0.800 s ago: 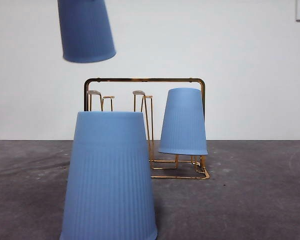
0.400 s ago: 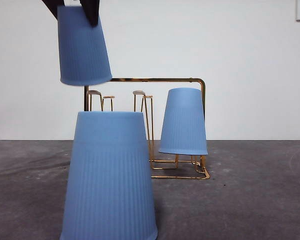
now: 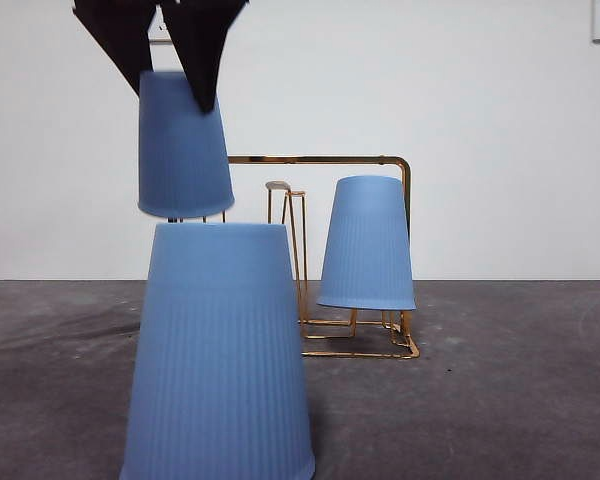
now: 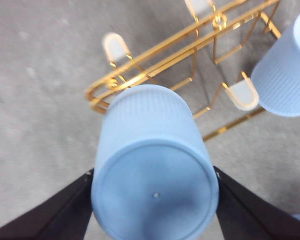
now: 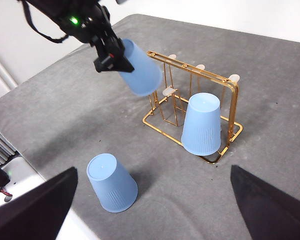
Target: Pick the top cup and place it on cupholder, pick up the mid cup and place it on cupholder, last pick the bottom cup and place it on cupholder.
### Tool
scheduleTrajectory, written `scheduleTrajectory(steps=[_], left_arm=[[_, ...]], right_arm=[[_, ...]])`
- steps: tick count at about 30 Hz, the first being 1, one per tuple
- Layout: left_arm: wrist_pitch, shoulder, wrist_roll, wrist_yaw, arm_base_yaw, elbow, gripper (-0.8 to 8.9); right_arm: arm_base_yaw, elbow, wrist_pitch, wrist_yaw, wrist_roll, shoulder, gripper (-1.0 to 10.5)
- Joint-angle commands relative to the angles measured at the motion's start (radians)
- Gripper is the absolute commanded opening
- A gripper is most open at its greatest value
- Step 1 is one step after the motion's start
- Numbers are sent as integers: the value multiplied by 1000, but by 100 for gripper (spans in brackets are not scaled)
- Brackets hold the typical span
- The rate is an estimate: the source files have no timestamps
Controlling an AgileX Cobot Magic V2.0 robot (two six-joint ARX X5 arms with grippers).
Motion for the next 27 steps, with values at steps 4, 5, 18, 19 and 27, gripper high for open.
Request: scheduleTrajectory(steps=[4,5,18,19,27], left_arm=[[6,90,17,41,25,24,306],[6,101,17,41,30,24,306],[45,139,18,77,49,24,505],[45,139,19,77,49,24,548],[-17,75,-2,95,48,26,625]], right_arm=[[5,11,10,1,10,4,488],[5,11,10,1,10,4,488],[5,11,7,1,11,4,488],[5,11,7,1,11,4,488],[5,11,11,-8,40,14,488]])
